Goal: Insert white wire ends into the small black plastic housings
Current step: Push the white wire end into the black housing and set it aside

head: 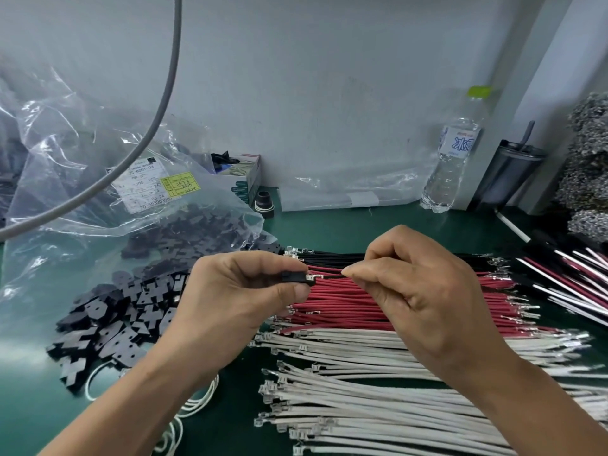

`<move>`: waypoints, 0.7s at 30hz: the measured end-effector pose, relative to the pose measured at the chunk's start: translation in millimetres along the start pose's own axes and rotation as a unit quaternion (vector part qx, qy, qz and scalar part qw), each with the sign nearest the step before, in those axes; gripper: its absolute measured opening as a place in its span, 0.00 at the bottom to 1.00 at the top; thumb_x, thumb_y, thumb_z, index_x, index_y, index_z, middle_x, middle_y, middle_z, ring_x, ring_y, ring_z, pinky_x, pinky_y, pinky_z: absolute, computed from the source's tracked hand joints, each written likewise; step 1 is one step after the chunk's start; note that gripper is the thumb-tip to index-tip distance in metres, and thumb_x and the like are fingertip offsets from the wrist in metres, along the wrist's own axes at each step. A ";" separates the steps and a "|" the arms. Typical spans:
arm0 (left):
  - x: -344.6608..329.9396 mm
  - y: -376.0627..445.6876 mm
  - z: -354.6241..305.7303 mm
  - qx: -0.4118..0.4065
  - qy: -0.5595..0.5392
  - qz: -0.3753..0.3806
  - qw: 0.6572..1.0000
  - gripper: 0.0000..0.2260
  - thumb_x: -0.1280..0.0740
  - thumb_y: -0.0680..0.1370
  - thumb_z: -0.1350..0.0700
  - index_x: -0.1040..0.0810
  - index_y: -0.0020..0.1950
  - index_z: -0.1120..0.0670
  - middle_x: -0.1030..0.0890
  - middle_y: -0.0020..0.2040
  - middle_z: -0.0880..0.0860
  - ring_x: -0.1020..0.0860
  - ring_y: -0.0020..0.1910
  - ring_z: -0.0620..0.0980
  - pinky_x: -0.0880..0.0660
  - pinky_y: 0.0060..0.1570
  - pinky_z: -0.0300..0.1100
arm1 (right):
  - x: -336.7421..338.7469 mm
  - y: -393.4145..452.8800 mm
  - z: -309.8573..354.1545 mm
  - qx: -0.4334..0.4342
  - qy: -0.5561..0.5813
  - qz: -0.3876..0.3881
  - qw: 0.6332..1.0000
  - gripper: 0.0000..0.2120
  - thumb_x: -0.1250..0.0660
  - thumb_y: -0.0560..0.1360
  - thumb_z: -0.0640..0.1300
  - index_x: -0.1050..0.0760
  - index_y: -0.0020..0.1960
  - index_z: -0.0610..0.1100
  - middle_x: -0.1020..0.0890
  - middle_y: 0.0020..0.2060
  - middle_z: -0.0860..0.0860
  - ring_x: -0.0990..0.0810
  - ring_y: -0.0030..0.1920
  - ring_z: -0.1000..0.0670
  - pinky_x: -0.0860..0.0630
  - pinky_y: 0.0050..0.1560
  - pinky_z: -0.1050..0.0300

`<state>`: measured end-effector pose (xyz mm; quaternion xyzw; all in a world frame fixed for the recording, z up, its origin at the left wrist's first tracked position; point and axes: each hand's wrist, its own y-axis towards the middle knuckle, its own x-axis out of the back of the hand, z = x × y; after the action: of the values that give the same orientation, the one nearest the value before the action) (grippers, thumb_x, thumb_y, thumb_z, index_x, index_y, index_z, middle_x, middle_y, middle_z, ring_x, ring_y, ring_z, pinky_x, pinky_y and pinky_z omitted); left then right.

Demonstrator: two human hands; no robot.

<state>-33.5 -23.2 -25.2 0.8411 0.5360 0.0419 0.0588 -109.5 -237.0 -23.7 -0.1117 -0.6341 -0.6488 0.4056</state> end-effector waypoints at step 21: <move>0.3 2.6 11.9 -0.067 0.095 0.021 0.993 0.10 0.21 0.66 0.54 0.11 0.46 0.47 0.12 0.40 0.52 0.13 0.39 0.52 0.18 0.41 0.37 | -13.9 -2.8 4.7 -0.073 0.078 0.055 0.993 0.06 0.29 0.77 0.45 0.15 0.47 0.45 0.21 0.41 0.55 0.22 0.42 0.55 0.24 0.42 0.60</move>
<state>-29.4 -24.7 -36.7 0.8385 0.5175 0.1587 0.0629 -104.2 -227.7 -34.2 -0.1251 -0.5439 -0.6769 0.4800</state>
